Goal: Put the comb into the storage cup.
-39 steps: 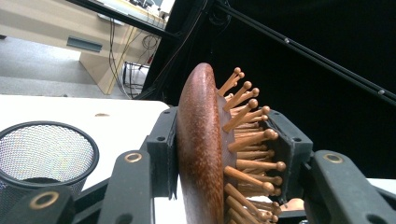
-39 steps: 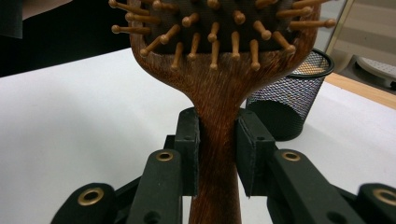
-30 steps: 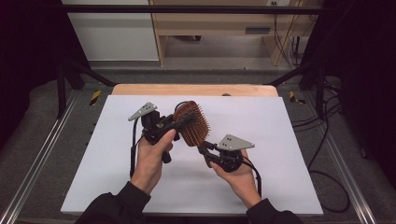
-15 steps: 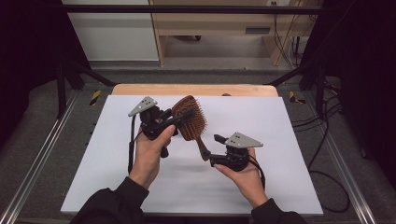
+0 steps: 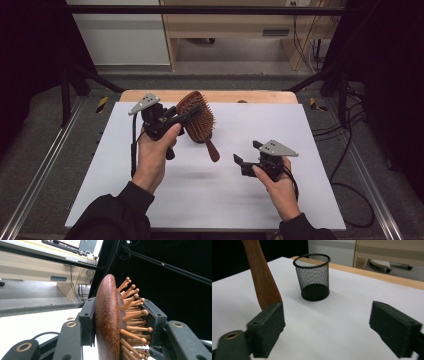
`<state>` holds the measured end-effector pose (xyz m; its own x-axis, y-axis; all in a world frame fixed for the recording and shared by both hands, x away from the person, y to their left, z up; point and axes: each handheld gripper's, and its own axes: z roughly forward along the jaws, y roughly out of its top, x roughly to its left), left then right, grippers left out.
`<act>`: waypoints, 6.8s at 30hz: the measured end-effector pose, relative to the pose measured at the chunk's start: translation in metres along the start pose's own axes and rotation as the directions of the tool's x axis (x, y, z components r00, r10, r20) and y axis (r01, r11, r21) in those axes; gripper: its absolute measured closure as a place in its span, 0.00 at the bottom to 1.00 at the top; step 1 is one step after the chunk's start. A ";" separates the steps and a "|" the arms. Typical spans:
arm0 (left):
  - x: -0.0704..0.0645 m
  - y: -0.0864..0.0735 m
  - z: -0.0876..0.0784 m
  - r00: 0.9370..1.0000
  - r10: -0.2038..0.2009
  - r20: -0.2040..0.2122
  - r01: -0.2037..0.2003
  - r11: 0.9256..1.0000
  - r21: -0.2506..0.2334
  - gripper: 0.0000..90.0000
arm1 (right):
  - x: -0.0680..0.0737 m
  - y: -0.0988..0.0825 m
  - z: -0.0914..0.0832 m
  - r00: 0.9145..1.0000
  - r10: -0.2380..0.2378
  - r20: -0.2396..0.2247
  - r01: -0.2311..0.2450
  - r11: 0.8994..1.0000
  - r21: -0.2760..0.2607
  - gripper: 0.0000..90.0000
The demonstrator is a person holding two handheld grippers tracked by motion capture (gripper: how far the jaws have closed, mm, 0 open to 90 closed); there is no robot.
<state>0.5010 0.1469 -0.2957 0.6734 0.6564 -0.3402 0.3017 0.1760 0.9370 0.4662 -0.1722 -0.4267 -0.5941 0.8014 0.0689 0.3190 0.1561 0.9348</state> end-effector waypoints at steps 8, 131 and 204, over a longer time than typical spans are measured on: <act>-0.004 0.012 0.002 1.000 0.019 -0.008 -0.019 1.000 -0.018 0.58 | -0.017 -0.004 -0.018 0.999 0.038 -0.007 -0.038 0.999 -0.006 0.06; 0.064 0.035 0.076 0.948 0.213 -0.235 -0.216 0.976 0.011 0.57 | -0.036 -0.034 -0.052 0.998 0.051 0.020 -0.051 0.998 -0.034 0.04; 0.066 0.004 0.089 0.967 0.165 -0.194 -0.160 0.986 0.041 0.57 | -0.035 -0.035 -0.048 0.999 0.054 0.006 -0.054 0.998 -0.031 0.04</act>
<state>0.6068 0.1258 -0.3219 0.5702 0.8060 -0.1589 0.2176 0.0383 0.9753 0.4403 -0.2336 -0.4447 -0.5717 0.8120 0.1177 0.3274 0.0942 0.9402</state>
